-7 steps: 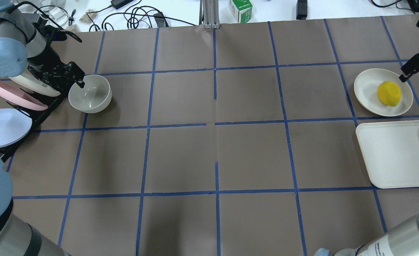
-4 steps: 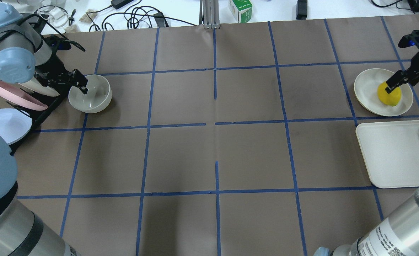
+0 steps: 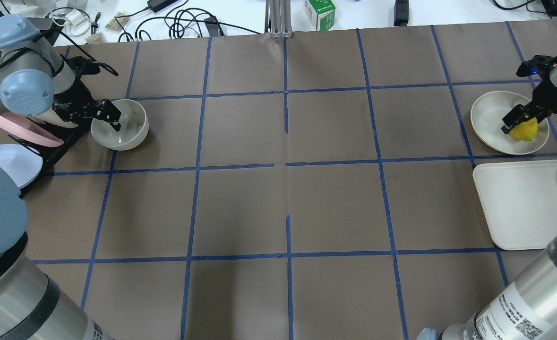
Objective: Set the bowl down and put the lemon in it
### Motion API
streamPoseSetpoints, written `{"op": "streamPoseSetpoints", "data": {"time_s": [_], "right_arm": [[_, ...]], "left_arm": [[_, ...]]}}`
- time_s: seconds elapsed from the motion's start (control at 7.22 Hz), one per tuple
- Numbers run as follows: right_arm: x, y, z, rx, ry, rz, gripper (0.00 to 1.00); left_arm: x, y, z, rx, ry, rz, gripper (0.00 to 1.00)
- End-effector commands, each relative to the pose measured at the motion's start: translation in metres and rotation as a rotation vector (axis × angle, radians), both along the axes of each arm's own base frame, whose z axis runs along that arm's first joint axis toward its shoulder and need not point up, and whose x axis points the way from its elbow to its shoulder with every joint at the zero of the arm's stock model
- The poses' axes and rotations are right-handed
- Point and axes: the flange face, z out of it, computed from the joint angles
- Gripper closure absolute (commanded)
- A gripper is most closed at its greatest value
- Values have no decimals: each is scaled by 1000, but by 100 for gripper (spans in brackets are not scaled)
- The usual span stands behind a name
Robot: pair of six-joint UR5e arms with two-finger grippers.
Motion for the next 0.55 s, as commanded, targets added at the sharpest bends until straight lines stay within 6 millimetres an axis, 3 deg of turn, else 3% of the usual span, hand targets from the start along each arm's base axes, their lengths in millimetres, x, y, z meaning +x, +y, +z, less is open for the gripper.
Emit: {"op": "streamPoseSetpoints", "data": {"time_s": [0.0, 0.14, 0.28, 0.42], "right_arm": [[2, 0, 4, 1, -1, 2, 71], [4, -2, 14, -17, -3, -2, 77], [9, 4, 43, -27, -14, -12, 77], [21, 12, 72, -5, -28, -41, 77]], "left_arm": [[4, -3, -6, -3, 0, 8, 34], [6, -7, -1, -14, -5, 10, 88], [6, -8, 1, -19, -6, 15, 100], [6, -8, 0, -16, -5, 16, 100]]}}
